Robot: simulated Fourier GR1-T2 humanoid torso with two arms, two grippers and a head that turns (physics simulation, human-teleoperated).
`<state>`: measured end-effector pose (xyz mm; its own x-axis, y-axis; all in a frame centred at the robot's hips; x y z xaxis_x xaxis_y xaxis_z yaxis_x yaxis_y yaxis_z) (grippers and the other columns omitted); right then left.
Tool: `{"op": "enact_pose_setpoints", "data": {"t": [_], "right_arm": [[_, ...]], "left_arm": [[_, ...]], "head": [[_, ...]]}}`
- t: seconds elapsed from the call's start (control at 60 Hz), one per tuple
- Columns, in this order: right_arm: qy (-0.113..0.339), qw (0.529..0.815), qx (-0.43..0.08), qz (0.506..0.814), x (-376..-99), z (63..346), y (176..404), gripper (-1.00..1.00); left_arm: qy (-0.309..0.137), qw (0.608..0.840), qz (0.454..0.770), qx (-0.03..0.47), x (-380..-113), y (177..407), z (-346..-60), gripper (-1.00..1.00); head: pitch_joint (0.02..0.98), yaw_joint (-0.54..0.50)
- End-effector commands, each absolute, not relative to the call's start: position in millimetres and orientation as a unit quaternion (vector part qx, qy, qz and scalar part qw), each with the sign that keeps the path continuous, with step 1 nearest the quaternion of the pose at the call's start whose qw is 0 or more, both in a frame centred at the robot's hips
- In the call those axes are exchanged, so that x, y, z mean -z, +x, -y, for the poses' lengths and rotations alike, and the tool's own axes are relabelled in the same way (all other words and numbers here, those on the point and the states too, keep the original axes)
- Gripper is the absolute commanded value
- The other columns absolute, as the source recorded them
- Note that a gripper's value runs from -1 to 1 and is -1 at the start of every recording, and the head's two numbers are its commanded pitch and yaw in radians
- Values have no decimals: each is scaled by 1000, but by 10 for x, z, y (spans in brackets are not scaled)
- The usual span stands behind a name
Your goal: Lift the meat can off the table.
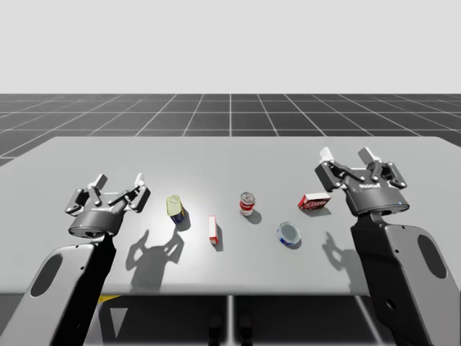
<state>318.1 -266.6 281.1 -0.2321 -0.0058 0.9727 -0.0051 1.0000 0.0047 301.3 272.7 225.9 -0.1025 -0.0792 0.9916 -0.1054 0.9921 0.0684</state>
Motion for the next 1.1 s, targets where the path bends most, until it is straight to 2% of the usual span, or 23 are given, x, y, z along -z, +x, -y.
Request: {"op": "enact_pose_setpoints", "data": {"t": [0.017, 0.1, 0.217, 0.467, 0.517, 0.617, 0.767, 1.1], "right_arm": [[11, 621, 15, 784, -2798, 2650, 3163, -1000], [20, 623, 17, 782, -2826, 2653, 3163, -1000], [30, 640, 7, 768, -2799, 2655, 3196, -1000], [27, 644, 6, 764, -2780, 2641, 3221, -1000], [27, 647, 7, 762, -2775, 2636, 3224, -1000], [29, 651, 3, 759, -2758, 2622, 3229, -1000], [27, 663, -7, 748, -2690, 2591, 3259, -1000], [22, 673, -21, 739, -2628, 2534, 3290, -1000]], "left_arm": [[64, 665, 744, -10, -2259, 3017, -2741, -1000], [64, 665, 744, -9, -2259, 3016, -2741, -1000], [64, 665, 744, -10, -2259, 3018, -2744, -1000], [65, 665, 744, -7, -2257, 3021, -2741, -1000], [66, 665, 744, -7, -2257, 3023, -2743, -1000], [68, 664, 744, -4, -2254, 3024, -2741, -1000], [68, 665, 744, -1, -2251, 3026, -2743, -1000], [67, 666, 743, 2, -2255, 3021, -2742, -1000]], "head": [[86, -11], [97, -11], [147, -13], [384, -1], [456, 9], [524, 28], [644, 97], [805, 308]]}}
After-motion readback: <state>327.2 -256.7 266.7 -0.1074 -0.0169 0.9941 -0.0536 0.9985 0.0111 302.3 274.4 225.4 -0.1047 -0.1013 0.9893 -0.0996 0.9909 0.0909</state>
